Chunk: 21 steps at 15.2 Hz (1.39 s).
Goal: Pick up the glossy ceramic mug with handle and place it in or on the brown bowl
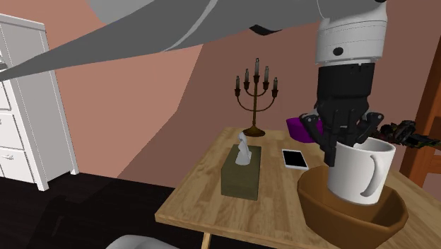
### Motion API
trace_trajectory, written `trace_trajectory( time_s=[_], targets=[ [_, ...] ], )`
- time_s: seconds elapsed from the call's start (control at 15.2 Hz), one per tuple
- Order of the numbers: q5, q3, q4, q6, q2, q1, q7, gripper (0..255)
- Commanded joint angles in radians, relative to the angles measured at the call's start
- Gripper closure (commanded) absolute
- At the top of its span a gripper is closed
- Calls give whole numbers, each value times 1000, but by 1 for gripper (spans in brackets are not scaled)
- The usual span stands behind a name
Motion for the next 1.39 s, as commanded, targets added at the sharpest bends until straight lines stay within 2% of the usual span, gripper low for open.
trace_trajectory(
  time_s=[0.0, 0.33, 0.4, 0.73, 0.99, 1.32],
  targets=[
    [-2, -2, -8, 5, -3, -1, 1, 255],
    [-2, -2, -8, 5, -3, -1, 1, 255],
    [-2, -2, -8, 5, -3, -1, 1, 0],
    [-2, -2, -7, 5, -3, -1, 1, 0],
    [24, 22, 162, -98, 66, 14, -17, 0],
    [24, 22, 162, -98, 66, 14, -17, 0]
  ],
)
